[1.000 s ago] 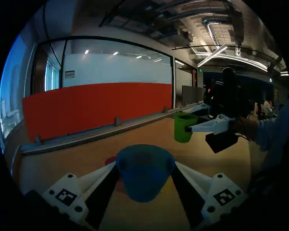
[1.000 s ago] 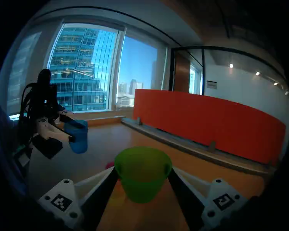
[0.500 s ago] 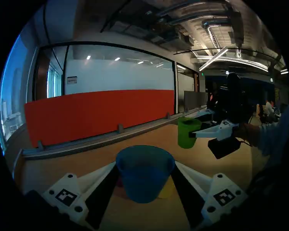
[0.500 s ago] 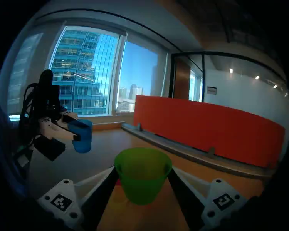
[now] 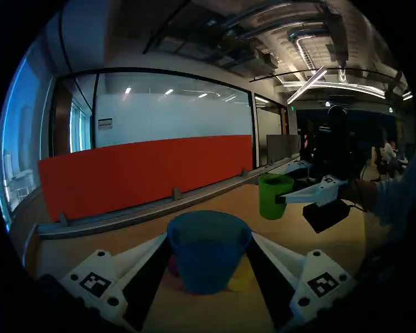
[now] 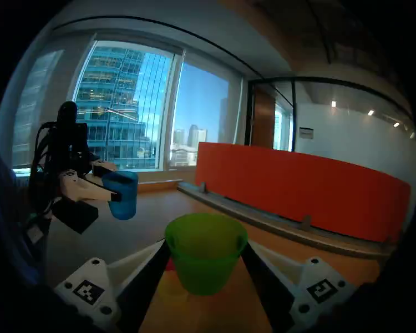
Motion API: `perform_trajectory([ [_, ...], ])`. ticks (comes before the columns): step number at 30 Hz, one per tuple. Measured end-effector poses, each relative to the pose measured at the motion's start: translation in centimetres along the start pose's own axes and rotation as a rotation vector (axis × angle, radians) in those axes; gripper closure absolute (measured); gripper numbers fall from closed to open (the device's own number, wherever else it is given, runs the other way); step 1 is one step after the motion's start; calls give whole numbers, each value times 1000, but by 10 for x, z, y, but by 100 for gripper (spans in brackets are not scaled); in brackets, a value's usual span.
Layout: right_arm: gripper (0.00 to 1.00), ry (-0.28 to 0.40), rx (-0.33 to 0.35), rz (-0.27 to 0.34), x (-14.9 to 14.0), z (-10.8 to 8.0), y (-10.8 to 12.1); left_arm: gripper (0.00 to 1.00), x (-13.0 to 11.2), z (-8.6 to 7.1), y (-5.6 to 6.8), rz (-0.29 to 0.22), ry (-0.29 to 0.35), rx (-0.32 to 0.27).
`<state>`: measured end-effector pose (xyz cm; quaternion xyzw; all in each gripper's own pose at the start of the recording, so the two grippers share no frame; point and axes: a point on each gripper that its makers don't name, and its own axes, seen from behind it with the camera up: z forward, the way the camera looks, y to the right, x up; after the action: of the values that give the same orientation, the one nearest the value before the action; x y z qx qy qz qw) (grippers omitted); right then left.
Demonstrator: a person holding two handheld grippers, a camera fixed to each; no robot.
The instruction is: Pour water
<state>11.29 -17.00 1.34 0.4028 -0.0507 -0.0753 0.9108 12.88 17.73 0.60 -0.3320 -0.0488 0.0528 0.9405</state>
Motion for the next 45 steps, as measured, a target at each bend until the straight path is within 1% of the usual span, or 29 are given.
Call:
perform_trajectory([
  [6, 9, 5, 25, -4, 2, 1, -10, 13, 9, 0, -2, 49, 4, 13],
  [14, 9, 16, 51, -10, 7, 4, -23, 13, 30, -1, -2, 126, 27, 26],
  [20, 9, 28, 73, -5, 13, 9, -33, 13, 44, 0, -4, 184, 31, 41],
  [27, 9, 30, 96, -6, 14, 13, -43, 13, 60, 0, -3, 244, 41, 49],
  [40, 9, 26, 149, -19, 12, 22, -67, 13, 81, 7, -1, 406, 47, 66],
  [45, 9, 25, 169, -20, 10, 26, -75, 13, 87, 8, 1, 459, 50, 71],
])
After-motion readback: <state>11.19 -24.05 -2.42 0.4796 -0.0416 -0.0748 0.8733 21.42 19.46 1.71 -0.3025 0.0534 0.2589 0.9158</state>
